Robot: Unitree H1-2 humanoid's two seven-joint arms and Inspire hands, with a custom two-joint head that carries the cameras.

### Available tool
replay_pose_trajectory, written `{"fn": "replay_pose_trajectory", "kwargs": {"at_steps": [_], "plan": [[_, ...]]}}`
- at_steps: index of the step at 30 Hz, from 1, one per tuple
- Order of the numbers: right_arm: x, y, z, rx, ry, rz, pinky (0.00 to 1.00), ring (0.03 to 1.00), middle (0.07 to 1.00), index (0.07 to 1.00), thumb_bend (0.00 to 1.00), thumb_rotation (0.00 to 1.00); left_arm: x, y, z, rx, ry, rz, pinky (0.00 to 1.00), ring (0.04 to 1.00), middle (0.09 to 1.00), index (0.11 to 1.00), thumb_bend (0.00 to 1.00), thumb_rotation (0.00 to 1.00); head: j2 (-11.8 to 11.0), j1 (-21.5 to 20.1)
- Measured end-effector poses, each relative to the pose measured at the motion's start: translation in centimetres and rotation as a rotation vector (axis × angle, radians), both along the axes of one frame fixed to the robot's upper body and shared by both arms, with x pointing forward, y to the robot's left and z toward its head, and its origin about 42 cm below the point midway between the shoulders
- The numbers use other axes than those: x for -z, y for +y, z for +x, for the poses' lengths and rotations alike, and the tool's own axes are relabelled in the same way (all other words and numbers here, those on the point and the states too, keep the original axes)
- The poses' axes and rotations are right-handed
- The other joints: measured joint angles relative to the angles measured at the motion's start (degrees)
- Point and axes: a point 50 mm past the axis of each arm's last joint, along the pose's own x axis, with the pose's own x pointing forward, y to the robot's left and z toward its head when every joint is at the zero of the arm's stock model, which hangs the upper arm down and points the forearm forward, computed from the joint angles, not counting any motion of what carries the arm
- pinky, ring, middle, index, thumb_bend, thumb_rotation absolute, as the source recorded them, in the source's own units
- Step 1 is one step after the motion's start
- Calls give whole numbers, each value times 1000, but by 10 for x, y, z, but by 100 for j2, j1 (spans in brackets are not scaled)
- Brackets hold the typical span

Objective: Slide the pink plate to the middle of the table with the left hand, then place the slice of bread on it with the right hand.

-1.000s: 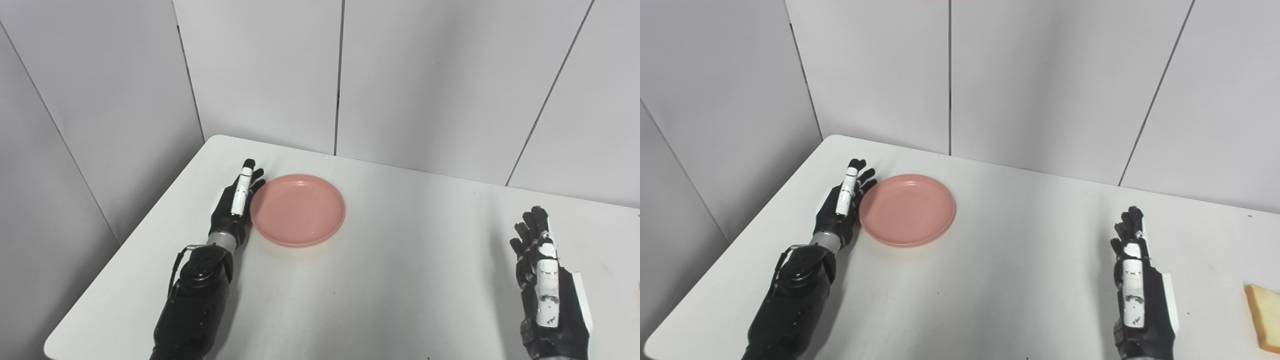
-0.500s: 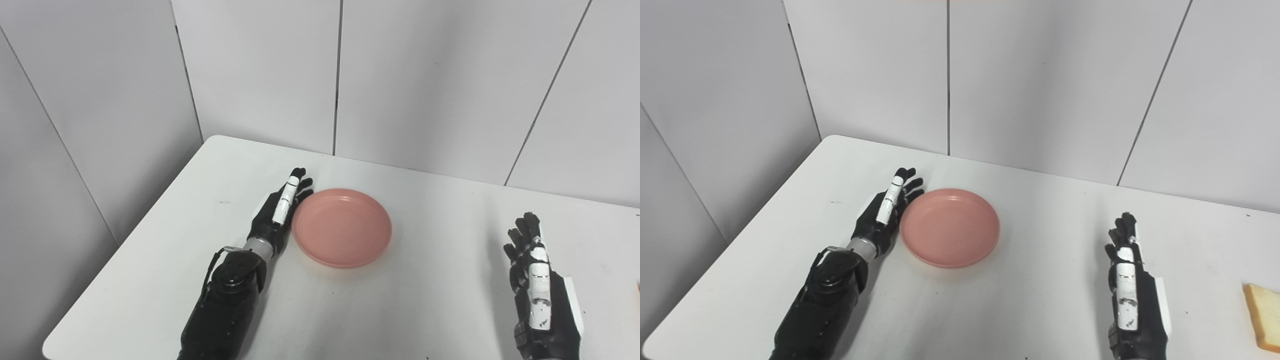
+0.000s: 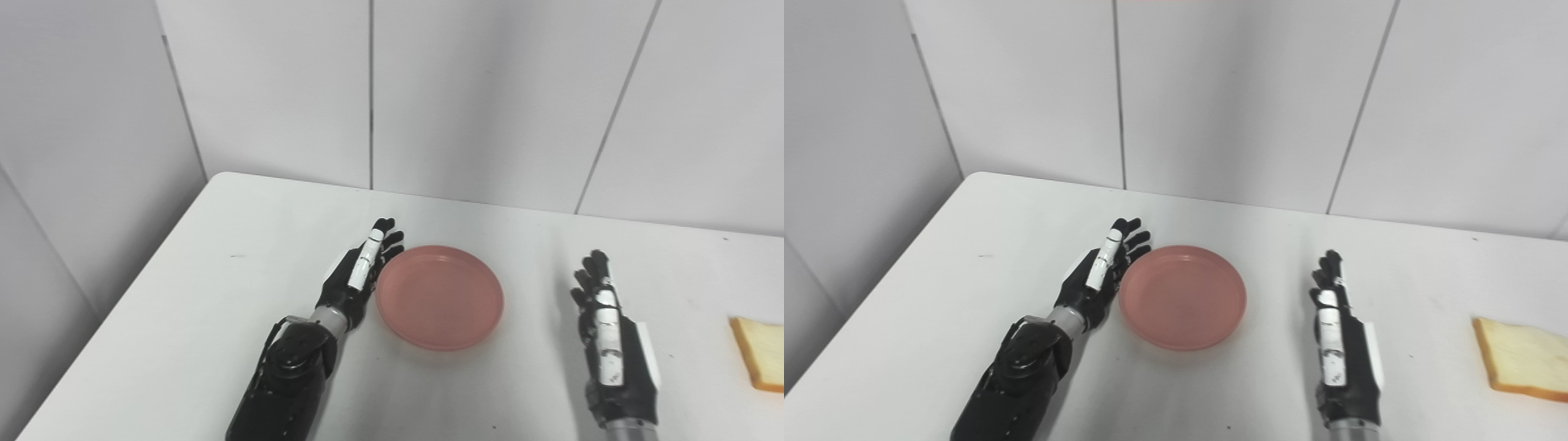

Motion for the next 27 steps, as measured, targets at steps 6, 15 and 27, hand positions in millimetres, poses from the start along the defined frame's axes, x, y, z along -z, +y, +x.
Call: {"fn": "replay_pose_trajectory", "kwargs": {"at_steps": [6, 15, 27], "plan": [[-1, 4, 0, 15, -11, -21, 999, 990, 1000, 1000, 538, 1000, 1, -5, -2, 32, -2, -4, 951, 945, 949, 957, 673, 1000, 26, -150], [0, 8, -2, 19, -26, -35, 1000, 987, 1000, 1000, 537, 1000, 8, -22, -7, 59, -18, -43, 936, 934, 947, 953, 674, 1000, 62, -378], [2, 11, -2, 26, -16, -40, 1000, 985, 1000, 1000, 549, 1000, 13, -22, -7, 70, -28, -47, 971, 958, 961, 972, 662, 1000, 106, -519]]}}
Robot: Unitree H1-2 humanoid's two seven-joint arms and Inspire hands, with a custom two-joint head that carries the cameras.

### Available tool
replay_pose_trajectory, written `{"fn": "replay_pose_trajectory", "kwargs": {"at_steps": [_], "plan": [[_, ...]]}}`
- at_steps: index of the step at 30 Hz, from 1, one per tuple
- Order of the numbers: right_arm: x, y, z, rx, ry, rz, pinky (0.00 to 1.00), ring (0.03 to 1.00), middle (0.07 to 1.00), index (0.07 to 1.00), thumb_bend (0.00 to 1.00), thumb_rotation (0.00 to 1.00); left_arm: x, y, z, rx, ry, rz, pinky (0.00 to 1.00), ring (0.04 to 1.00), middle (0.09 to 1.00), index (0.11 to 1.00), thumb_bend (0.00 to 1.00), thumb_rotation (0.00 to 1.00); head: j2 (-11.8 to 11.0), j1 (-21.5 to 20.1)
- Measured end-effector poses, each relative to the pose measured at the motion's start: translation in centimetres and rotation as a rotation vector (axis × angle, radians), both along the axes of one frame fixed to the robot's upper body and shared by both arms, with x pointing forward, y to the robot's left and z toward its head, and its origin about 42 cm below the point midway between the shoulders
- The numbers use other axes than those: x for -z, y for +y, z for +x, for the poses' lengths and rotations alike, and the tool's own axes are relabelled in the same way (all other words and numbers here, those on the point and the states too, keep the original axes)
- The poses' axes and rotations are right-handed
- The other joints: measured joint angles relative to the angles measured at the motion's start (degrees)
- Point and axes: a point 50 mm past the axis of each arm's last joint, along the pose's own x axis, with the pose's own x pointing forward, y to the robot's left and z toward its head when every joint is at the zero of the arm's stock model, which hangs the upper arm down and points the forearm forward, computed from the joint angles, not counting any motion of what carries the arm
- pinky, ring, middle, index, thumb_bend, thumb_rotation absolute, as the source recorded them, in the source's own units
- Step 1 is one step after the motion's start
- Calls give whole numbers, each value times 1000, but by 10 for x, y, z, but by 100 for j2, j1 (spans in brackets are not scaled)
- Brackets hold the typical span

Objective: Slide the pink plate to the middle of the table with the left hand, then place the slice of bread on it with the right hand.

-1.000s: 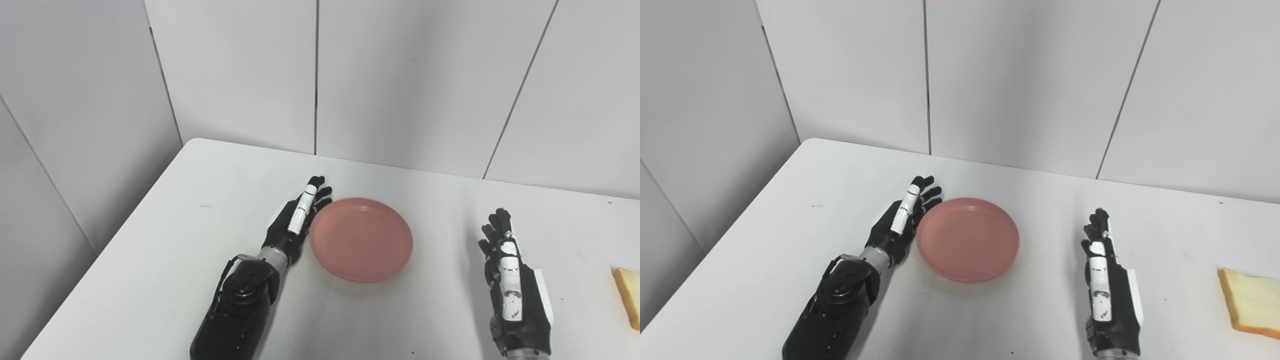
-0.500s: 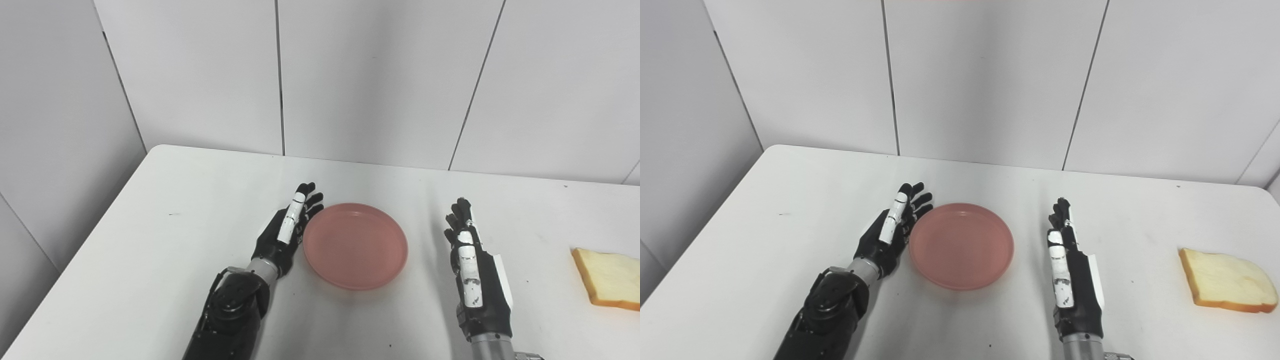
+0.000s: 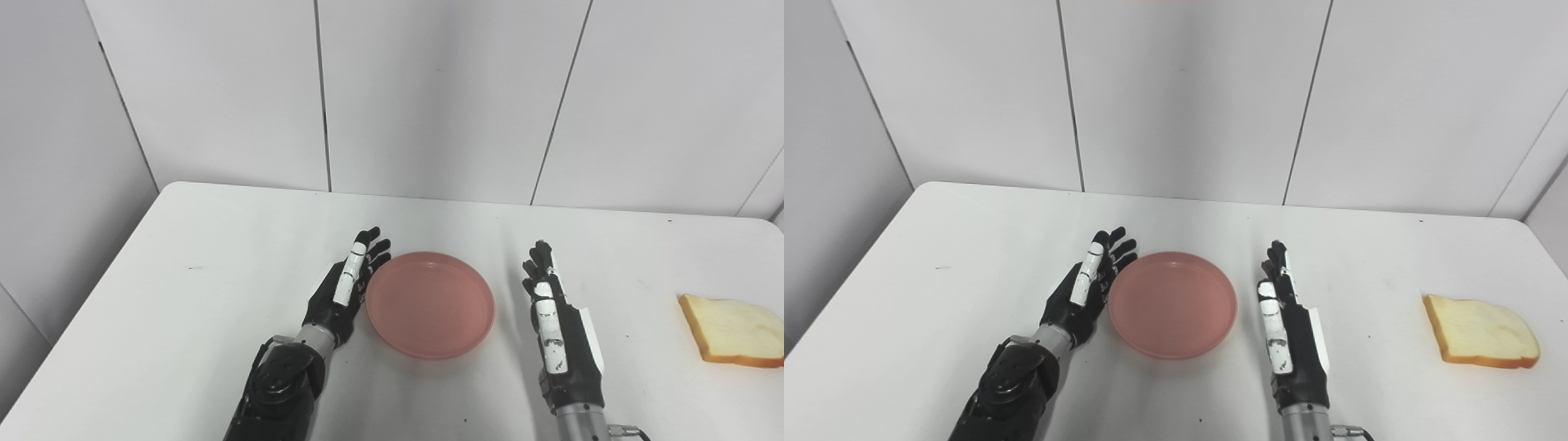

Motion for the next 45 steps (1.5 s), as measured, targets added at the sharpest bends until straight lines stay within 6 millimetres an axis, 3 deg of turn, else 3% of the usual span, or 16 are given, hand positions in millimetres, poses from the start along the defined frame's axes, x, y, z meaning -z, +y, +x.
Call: {"fn": "replay_pose_trajectory", "kwargs": {"at_steps": [11, 23, 28, 34, 39, 45], "plan": [[-2, -3, 1, 10, -8, -10, 985, 974, 1000, 1000, 691, 1000, 5, -5, -2, -30, -21, -15, 980, 959, 975, 983, 673, 1000, 18, -167], [-6, -13, 6, 40, -22, -15, 1000, 984, 1000, 1000, 691, 1000, 6, -3, -22, -140, -104, 72, 926, 935, 955, 956, 697, 1000, 26, -272], [-8, -24, 12, 54, -41, -26, 1000, 985, 1000, 1000, 707, 1000, -9, 2, -27, -181, -201, 62, 902, 922, 939, 943, 698, 1000, 18, -342], [-18, -34, 19, 62, -94, -61, 1000, 985, 1000, 1000, 724, 1000, -26, 0, -35, -198, -279, 55, 914, 918, 938, 942, 744, 1000, 9, -422], [-29, -43, 24, 74, -131, -118, 999, 977, 1000, 1000, 796, 993, -31, 3, -43, -209, -306, 59, 939, 927, 949, 955, 758, 1000, -26, -650], [-70, -66, 35, 98, -236, -285, 863, 940, 973, 964, 834, 924, -42, 9, -50, -180, -360, 56, 927, 937, 963, 966, 735, 1000, -97, -993]]}}
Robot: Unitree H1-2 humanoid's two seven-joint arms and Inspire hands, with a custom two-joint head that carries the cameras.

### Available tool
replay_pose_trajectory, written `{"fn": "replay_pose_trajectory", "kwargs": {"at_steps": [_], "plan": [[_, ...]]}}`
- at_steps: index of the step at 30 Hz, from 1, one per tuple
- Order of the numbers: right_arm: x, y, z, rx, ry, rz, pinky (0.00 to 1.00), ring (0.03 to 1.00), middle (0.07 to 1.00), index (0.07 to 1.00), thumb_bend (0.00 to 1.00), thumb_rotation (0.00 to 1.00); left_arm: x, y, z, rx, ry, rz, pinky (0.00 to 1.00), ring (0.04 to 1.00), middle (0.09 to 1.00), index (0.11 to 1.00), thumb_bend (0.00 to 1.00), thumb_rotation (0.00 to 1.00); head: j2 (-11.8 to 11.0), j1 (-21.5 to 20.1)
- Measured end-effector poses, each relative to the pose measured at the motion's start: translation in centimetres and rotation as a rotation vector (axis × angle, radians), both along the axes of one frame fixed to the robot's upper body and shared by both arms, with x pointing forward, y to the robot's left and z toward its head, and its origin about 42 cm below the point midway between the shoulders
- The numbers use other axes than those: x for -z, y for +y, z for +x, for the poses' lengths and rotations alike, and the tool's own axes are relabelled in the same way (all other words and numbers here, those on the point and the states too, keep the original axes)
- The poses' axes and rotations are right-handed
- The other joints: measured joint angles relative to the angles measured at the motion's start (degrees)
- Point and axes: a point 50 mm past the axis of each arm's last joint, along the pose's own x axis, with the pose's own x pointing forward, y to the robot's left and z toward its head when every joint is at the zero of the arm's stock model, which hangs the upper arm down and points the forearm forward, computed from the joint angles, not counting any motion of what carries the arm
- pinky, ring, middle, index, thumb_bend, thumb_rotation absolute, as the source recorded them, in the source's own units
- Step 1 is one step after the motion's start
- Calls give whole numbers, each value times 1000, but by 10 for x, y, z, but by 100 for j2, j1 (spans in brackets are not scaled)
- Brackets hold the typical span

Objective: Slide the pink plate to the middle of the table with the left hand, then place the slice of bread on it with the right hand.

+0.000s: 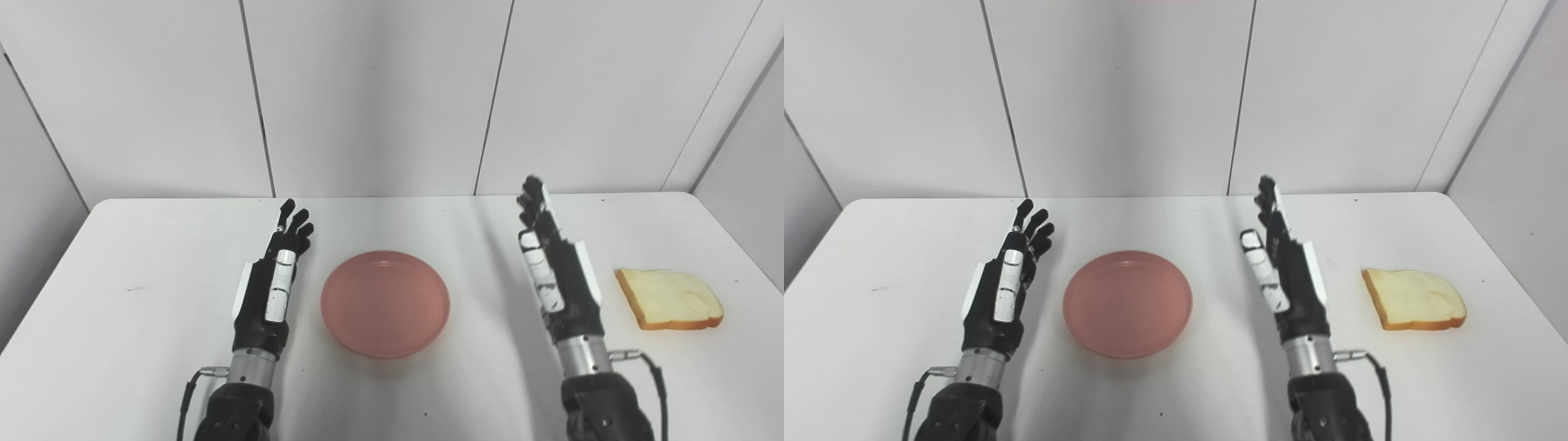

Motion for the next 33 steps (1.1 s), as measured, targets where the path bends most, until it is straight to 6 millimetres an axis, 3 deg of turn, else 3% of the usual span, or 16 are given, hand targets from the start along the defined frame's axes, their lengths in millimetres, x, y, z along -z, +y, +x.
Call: {"fn": "replay_pose_trajectory", "kwargs": {"at_steps": [4, 7, 13, 20, 24, 33], "plan": [[-36, -24, 0, 85, -60, -221, 850, 918, 957, 964, 924, 878, 2, 8, -8, 11, -2, 7, 911, 932, 958, 964, 737, 1000, -9, -132], [-57, -38, 2, 103, -63, -314, 900, 969, 991, 994, 994, 746, 4, 10, -10, 17, 2, 1, 915, 933, 955, 963, 730, 1000, -35, -378], [-82, -65, 10, 38, 14, -411, 933, 1000, 1000, 1000, 1000, 560, 5, 14, -11, 35, 6, -16, 922, 934, 953, 959, 722, 1000, -79, -686], [-114, -101, 10, 48, 172, -697, 896, 990, 1000, 1000, 1000, 390, 9, 25, -13, 49, 20, -27, 925, 940, 957, 962, 715, 1000, -114, -914], [-117, -106, 11, 49, 224, -777, 889, 978, 1000, 1000, 1000, 299, 10, 27, -13, 55, 23, -27, 930, 939, 958, 961, 708, 1000, -132, -1064], [-125, -133, 12, 101, 323, -954, 886, 974, 1000, 1000, 1000, 295, 13, 47, -11, 62, 29, -48, 958, 948, 971, 973, 700, 1000, -176, -1196]]}}
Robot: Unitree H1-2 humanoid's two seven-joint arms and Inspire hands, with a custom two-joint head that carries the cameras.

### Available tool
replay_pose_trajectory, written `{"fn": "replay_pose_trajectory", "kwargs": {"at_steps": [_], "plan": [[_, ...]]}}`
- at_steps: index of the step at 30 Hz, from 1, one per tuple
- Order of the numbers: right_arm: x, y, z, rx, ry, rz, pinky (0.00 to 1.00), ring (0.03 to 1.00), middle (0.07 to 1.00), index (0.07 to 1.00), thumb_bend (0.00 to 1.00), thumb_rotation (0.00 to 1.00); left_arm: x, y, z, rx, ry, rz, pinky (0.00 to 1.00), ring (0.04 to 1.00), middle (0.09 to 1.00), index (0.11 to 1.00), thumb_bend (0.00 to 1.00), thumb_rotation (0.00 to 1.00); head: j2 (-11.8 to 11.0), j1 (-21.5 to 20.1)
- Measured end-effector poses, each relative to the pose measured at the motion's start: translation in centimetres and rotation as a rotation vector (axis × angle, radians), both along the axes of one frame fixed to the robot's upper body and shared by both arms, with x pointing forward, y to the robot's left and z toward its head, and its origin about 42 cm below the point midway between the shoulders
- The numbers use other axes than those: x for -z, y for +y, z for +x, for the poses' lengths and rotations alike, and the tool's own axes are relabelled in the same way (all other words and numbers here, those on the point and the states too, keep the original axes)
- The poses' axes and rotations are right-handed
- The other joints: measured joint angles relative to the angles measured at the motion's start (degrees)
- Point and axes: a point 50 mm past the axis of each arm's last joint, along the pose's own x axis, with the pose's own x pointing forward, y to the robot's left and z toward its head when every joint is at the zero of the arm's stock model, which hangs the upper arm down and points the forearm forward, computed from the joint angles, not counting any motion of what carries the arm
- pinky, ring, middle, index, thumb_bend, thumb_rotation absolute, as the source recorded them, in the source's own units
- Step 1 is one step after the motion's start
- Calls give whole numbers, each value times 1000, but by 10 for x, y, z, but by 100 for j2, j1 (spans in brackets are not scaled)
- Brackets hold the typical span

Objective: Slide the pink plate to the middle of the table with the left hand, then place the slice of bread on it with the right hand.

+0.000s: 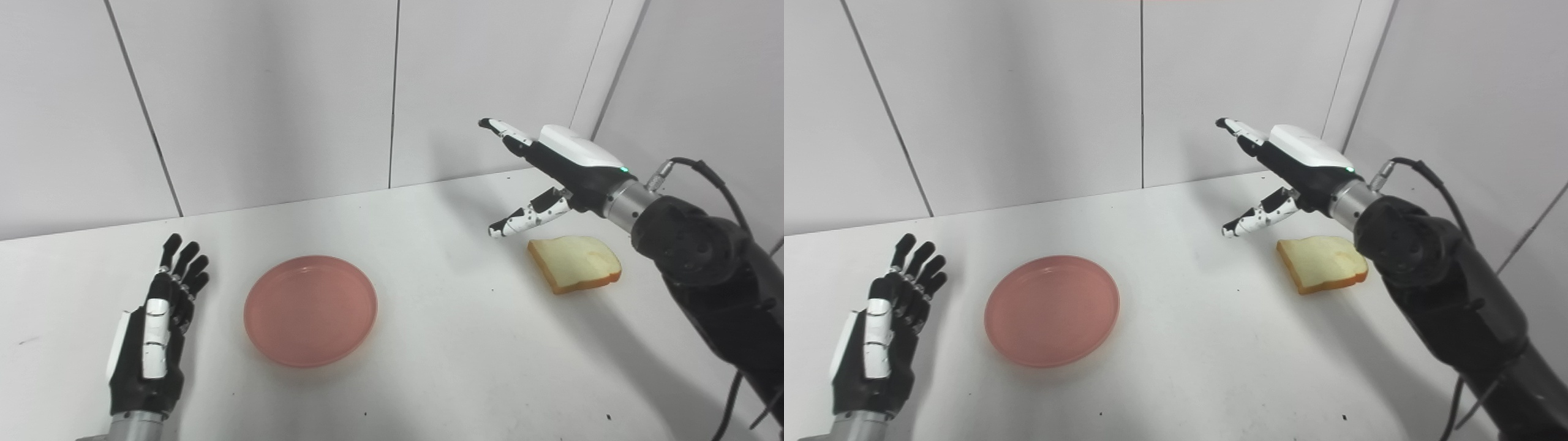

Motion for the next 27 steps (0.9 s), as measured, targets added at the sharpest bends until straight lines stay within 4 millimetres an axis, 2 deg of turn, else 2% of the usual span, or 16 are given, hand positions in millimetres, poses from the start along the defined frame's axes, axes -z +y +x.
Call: {"fn": "replay_pose_trajectory", "kwargs": {"at_steps": [4, 8, 13, 18, 27], "plan": [[4, -9, 4, 27, 71, -75, 869, 978, 1000, 1000, 1000, 349, 8, 5, 2, 3, 16, 2, 976, 955, 979, 985, 727, 1000, -26, -123], [15, -21, 10, 62, 162, -150, 854, 974, 1000, 1000, 1000, 389, 8, 11, 2, 8, 14, 9, 987, 960, 981, 982, 704, 1000, -9, -185], [19, -37, 16, 96, 261, -206, 929, 999, 1000, 1000, 1000, 363, 7, 18, 3, 0, 13, 19, 973, 960, 980, 981, 679, 1000, 53, -264], [22, -50, 19, 145, 329, -255, 920, 1000, 1000, 1000, 1000, 345, 9, 21, 3, 6, 21, 5, 968, 953, 978, 978, 672, 1000, 96, -264], [39, -72, 26, 234, 403, -285, 916, 1000, 1000, 1000, 1000, 352, 9, 28, 3, -2, 19, 17, 956, 953, 978, 970, 666, 1000, 158, -343]]}}
